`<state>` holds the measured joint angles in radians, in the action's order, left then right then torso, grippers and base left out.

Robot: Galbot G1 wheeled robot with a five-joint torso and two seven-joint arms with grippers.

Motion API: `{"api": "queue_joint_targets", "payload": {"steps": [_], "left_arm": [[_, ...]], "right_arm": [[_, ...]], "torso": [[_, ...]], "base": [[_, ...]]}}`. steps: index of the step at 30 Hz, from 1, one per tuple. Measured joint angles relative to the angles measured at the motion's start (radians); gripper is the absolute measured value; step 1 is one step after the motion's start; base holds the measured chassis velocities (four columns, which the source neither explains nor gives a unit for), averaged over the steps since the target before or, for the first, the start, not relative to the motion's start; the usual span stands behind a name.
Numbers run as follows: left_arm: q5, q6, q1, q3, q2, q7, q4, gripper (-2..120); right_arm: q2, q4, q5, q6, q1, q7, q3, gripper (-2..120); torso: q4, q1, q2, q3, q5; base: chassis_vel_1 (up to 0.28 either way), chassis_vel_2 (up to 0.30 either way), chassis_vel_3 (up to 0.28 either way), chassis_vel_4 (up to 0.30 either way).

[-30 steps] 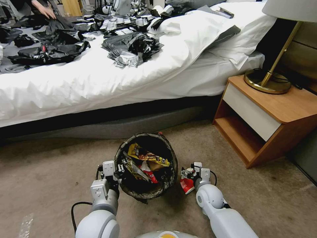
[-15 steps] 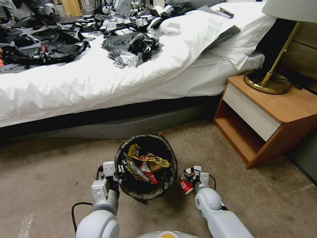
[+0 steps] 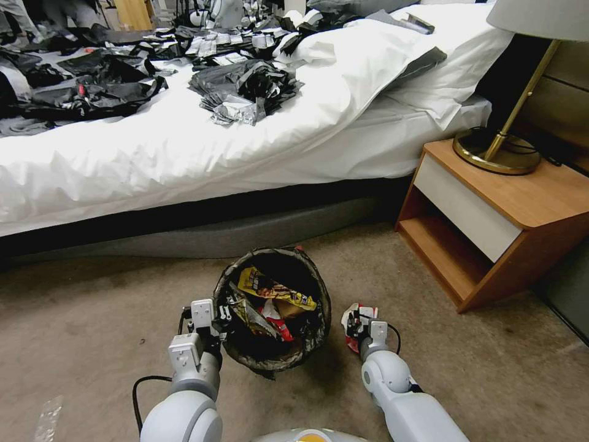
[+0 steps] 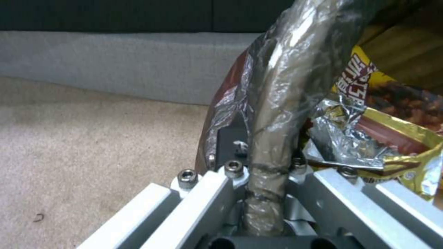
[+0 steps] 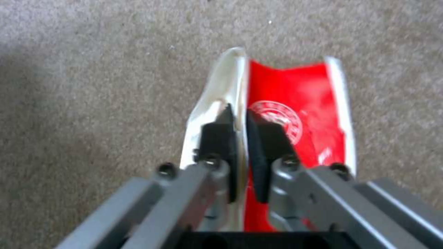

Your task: Pick up the trash bin, then pick up the garbage from the floor and place it into the trash bin.

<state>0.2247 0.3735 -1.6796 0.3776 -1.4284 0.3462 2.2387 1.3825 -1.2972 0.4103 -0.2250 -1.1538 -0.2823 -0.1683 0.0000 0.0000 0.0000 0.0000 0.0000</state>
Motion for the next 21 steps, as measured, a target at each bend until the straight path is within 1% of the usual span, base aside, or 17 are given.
{"api": "queue_joint_targets", "payload": {"steps": [1, 16, 19, 21], "left_arm": [[0.000, 0.000, 0.000, 0.000, 0.000, 0.000, 0.000, 0], [0.000, -0.001, -0.001, -0.003, 0.001, 0.000, 0.005, 0], [-0.001, -0.001, -0.003, -0.002, 0.003, 0.000, 0.007, 0], [-0.001, -0.001, -0.006, -0.001, 0.004, 0.000, 0.007, 0]], "right_arm": [[-0.001, -0.001, -0.003, 0.002, 0.000, 0.000, -0.001, 0], [-0.009, -0.013, -0.040, 0.041, 0.009, -0.008, -0.014, 0], [-0.014, -0.049, -0.063, 0.058, 0.013, -0.017, -0.020, 0], [-0.024, -0.117, -0.110, 0.093, 0.012, -0.028, -0.028, 0]], "torso": [[0.0000, 0.000, 0.000, 0.000, 0.0000], [0.0000, 0.000, 0.000, 0.000, 0.0000], [0.0001, 0.000, 0.000, 0.000, 0.0001], [0.0000, 0.000, 0.000, 0.000, 0.0000]], "base": [[0.000, 0.000, 0.000, 0.000], [0.000, 0.000, 0.000, 0.000], [0.000, 0.000, 0.000, 0.000], [0.000, 0.000, 0.000, 0.000]]}}
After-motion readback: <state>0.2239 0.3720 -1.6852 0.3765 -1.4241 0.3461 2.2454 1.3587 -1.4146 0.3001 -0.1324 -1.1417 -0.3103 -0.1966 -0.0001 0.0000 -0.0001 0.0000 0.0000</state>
